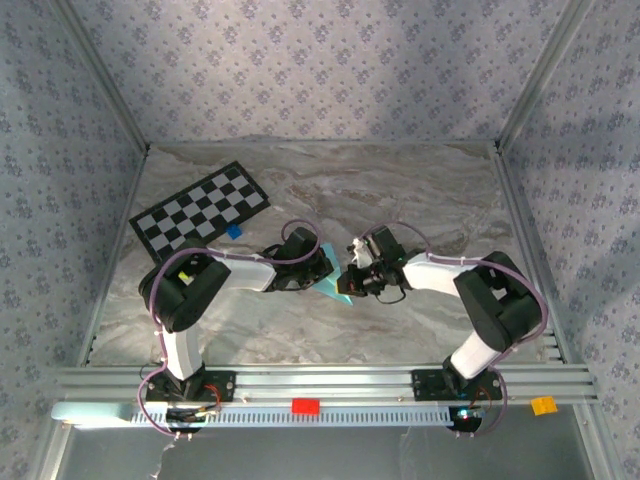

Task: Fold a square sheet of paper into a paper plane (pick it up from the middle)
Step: Fourth fold the wing at the center of the table.

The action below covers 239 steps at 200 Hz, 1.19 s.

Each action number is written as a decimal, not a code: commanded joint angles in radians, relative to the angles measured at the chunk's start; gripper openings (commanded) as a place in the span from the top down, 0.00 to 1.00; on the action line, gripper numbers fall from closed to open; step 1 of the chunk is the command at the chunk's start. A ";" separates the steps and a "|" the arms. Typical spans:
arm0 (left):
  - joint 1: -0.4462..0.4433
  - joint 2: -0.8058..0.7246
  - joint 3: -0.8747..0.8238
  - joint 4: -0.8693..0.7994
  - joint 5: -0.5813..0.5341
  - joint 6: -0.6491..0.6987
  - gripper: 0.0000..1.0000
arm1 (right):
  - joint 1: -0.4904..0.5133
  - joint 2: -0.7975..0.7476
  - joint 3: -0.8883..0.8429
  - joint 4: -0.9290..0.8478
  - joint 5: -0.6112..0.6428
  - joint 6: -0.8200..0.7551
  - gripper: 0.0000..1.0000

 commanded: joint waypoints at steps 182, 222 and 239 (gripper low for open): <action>0.010 0.011 -0.041 -0.052 -0.048 -0.010 1.00 | -0.046 -0.102 -0.249 0.046 -0.010 0.050 0.96; 0.009 0.006 -0.041 -0.046 -0.044 -0.010 1.00 | -0.058 -0.178 -0.238 0.007 -0.043 0.051 0.96; 0.008 0.002 -0.041 -0.045 -0.044 -0.008 1.00 | -0.060 -0.226 -0.199 -0.004 -0.094 0.050 0.96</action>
